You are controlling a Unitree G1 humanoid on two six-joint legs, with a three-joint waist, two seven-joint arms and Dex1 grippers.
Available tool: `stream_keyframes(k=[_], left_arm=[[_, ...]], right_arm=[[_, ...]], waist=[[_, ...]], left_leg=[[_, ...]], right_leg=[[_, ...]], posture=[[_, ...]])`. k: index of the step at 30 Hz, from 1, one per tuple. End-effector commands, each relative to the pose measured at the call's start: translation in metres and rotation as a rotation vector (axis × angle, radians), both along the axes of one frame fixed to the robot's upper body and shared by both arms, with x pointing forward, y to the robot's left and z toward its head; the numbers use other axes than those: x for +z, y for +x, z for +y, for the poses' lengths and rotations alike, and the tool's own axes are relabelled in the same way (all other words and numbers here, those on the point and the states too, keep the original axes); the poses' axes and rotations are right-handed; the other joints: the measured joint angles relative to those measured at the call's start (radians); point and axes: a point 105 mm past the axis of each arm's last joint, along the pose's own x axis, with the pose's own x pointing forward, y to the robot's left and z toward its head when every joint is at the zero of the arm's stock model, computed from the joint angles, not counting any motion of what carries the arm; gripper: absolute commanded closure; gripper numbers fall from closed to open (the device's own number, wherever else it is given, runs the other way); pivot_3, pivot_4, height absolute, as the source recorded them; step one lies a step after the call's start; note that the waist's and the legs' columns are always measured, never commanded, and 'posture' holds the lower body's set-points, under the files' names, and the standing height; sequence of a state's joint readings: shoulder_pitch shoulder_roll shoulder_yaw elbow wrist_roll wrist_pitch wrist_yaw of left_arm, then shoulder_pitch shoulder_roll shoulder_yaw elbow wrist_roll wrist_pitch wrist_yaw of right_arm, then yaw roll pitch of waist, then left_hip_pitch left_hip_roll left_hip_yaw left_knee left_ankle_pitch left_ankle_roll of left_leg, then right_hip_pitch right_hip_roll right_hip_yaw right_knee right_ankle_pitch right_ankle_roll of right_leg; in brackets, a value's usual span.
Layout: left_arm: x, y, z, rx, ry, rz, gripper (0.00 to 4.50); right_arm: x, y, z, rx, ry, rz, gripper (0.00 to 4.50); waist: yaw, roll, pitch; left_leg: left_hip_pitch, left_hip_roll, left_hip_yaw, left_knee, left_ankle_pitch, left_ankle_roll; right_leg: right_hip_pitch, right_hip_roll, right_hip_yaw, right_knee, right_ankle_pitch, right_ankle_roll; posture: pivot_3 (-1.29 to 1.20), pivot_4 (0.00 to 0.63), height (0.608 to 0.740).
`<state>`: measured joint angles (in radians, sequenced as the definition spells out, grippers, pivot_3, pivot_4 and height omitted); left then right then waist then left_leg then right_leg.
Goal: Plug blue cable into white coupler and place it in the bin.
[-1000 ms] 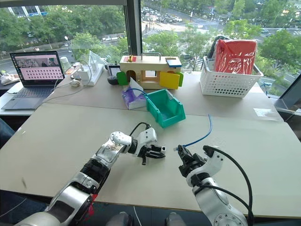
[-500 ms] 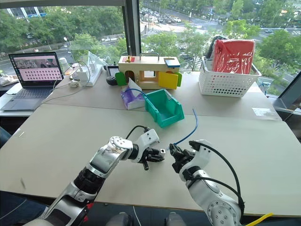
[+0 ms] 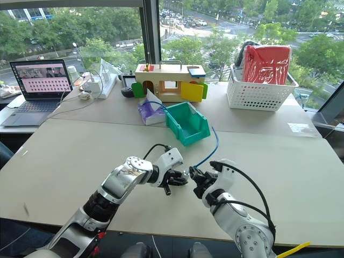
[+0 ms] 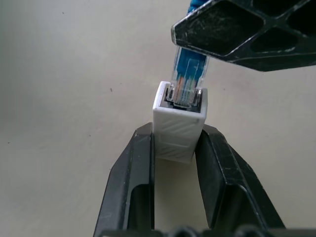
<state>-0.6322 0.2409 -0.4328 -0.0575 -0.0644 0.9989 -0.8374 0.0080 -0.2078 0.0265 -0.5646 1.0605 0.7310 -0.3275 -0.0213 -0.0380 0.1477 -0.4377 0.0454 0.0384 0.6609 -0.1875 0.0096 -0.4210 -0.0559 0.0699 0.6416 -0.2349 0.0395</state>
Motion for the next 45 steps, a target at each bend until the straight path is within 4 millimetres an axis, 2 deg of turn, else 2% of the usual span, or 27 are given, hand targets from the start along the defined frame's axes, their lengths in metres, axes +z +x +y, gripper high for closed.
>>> stream_keyframes(k=[1,13,19,27,35,45], left_arm=[[0.0,-0.004,-0.004,-0.018,0.005,0.012,3.77],[0.014,-0.003,-0.009,-0.012,-0.011,0.01,3.77],[0.019,-0.005,-0.012,-0.009,-0.019,0.012,3.77],[0.023,-0.007,-0.015,0.031,0.009,-0.051,3.77],[0.023,-0.01,-0.017,0.076,0.018,-0.056,3.77],[0.025,-0.011,-0.016,0.14,-0.006,-0.012,3.77]], right_arm=[[-0.001,-0.003,0.003,0.022,-0.036,0.007,4.5],[-0.009,-0.009,0.019,0.186,-0.299,-0.004,4.5],[-0.021,-0.011,0.012,0.153,-0.3,0.053,4.5],[-0.028,-0.022,0.009,0.161,-0.34,0.098,4.5],[-0.029,-0.027,0.025,0.262,-0.399,0.093,4.5],[-0.054,-0.039,0.023,0.268,-0.347,0.2,4.5]], waist=[[0.0,0.0,0.0],[-0.002,0.0,0.0],[-0.003,0.0,0.0],[0.001,0.0,0.0],[0.003,0.0,0.0],[0.003,-0.001,-0.005]], left_leg=[[0.0,0.0,0.0,0.0,0.0,0.0],[0.0,0.0,0.0,0.0,0.0,0.0],[0.0,0.0,0.0,0.0,0.0,0.0],[0.0,0.0,0.0,0.0,0.0,0.0],[0.0,0.0,0.0,0.0,0.0,0.0],[0.0,0.0,-0.001,0.0,0.0,0.0]], right_leg=[[0.0,0.0,0.0,0.0,0.0,0.0],[0.0,0.0,0.0,0.0,0.0,0.0],[0.0,0.0,0.0,0.0,0.0,0.0],[0.0,0.0,0.0,0.0,-0.002,0.002],[0.0,0.0,0.0,0.0,-0.002,0.003],[0.0,0.0,0.0,-0.001,-0.002,0.003]], posture=[[0.0,0.15,0.74],[0.0,0.15,0.74],[0.0,0.15,0.74],[0.0,0.15,0.74],[0.0,0.15,0.74],[0.0,0.15,0.74]])
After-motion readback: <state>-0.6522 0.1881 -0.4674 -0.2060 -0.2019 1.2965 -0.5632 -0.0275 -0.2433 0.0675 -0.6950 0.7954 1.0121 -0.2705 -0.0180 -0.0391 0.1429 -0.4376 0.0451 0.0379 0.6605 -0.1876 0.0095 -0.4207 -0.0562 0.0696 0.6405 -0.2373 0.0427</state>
